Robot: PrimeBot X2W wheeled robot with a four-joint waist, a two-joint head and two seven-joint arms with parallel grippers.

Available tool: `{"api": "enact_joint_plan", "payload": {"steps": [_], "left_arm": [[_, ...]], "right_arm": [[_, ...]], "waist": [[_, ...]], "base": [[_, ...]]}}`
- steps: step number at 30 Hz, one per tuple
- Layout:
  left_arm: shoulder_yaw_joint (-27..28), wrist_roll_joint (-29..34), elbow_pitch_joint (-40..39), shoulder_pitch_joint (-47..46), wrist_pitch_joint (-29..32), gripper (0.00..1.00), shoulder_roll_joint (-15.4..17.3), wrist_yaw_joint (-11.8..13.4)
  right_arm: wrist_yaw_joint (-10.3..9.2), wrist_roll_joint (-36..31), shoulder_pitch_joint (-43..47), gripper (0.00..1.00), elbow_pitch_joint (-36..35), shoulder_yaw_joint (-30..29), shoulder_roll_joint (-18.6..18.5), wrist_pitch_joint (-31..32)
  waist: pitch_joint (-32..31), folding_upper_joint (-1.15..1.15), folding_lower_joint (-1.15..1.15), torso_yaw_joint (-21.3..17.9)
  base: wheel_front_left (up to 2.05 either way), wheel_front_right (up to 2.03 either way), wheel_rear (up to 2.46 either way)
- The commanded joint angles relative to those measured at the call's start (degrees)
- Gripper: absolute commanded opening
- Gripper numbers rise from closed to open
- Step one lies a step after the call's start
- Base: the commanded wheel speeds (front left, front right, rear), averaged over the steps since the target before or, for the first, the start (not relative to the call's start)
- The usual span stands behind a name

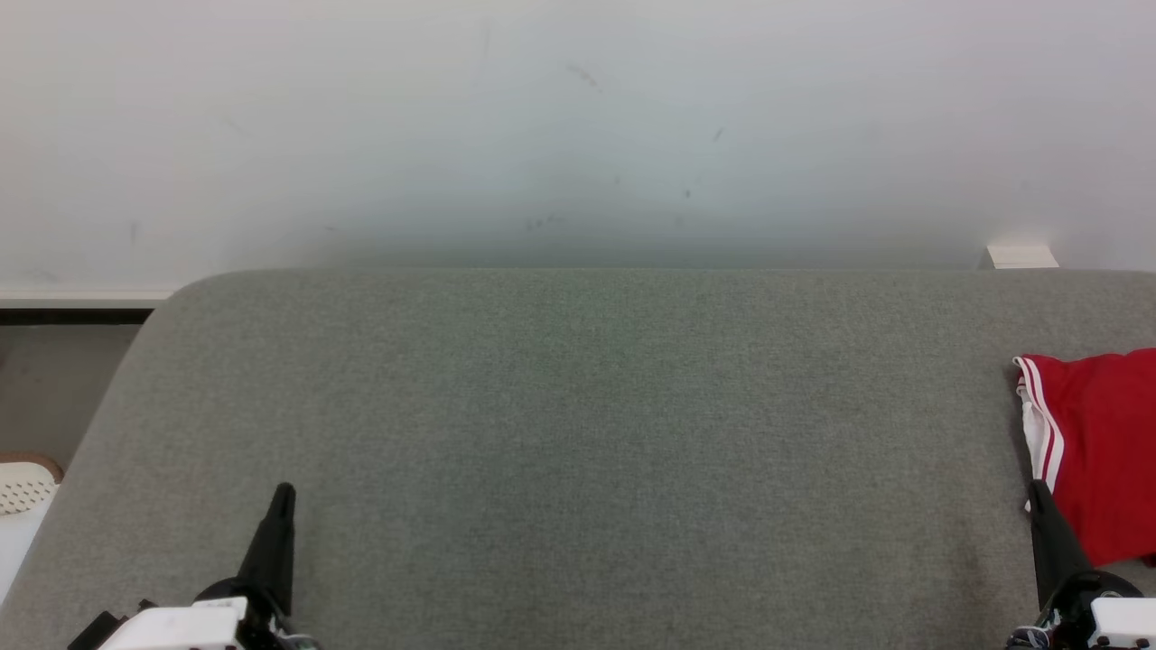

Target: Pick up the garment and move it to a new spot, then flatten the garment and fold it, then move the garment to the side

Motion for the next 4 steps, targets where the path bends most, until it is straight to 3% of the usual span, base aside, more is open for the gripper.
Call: {"api": "enact_joint_plan", "payload": {"steps": [1, 4], "left_arm": [[0.1, -0.7, -0.2, -0.4, 0.2, 0.0, 0.4, -0.4], [0.1, -0.7, -0.2, -0.4, 0.2, 0.0, 0.4, -0.4]], "right_arm": [[0.0, 0.1, -0.7, 0.0, -0.3, -0.2, -0.1, 0.1], [0.0, 0.1, -0.7, 0.0, -0.3, -0.2, -0.1, 0.1]], "waist": [[0.0, 0.0, 0.0, 0.0], [0.0, 0.0, 0.0, 0.0]], "base": [[0.0, 0.0, 0.0], [0.0, 0.0, 0.0]]}}
